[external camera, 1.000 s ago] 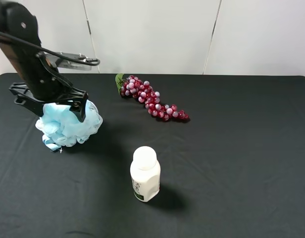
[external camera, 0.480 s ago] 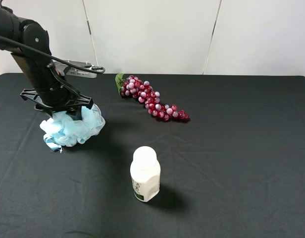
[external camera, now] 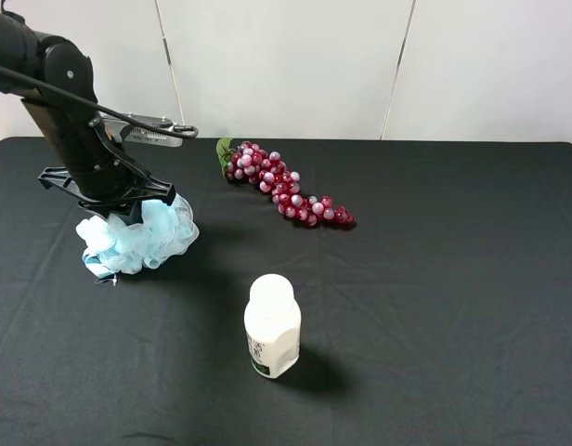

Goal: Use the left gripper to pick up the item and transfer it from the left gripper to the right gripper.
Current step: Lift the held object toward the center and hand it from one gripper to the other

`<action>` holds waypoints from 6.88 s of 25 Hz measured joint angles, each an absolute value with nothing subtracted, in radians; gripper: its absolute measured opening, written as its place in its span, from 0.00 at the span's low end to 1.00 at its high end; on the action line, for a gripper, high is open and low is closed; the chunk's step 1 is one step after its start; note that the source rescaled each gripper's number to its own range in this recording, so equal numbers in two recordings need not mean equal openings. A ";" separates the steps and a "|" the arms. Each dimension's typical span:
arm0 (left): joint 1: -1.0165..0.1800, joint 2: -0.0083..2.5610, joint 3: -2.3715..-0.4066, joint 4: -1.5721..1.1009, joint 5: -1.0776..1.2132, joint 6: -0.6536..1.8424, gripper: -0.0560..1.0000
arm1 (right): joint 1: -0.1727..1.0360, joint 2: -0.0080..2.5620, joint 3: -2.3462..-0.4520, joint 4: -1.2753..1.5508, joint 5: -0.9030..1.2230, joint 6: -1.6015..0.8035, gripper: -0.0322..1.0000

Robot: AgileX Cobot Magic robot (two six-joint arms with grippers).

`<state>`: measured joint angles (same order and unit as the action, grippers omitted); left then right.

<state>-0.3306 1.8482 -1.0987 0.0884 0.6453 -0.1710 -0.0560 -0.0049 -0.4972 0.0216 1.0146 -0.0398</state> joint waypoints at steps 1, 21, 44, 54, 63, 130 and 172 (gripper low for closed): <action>-0.331 1.848 -1.110 0.088 0.655 -0.171 0.13 | -0.056 -0.005 -0.497 0.022 1.015 -0.040 1.00; -0.331 1.577 -1.213 0.057 0.833 -0.170 0.09 | -0.056 -0.005 -0.497 0.022 1.014 -0.040 1.00; -0.331 1.522 -1.213 -0.461 0.813 0.078 0.08 | -0.056 -0.005 -0.497 0.022 1.014 -0.040 1.00; -0.331 1.522 -1.213 -0.742 0.795 0.286 0.08 | -0.056 -0.005 -0.497 0.022 1.014 -0.040 1.00; -0.331 1.534 -1.213 -0.921 0.880 0.412 0.08 | -0.056 -0.005 -0.497 0.022 1.014 -0.040 1.00; -0.466 1.706 -1.213 -1.220 0.985 0.671 0.07 | 0.738 1.155 -0.840 0.161 0.382 -0.482 1.00; -0.466 1.707 -1.213 -1.260 0.952 0.666 1.00 | 0.735 1.205 -0.845 0.146 0.383 -0.497 0.46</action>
<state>-0.4664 1.7073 -1.2134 -1.2603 0.9522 0.6659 0.7352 1.2054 -0.8449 0.1456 0.3831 -0.4971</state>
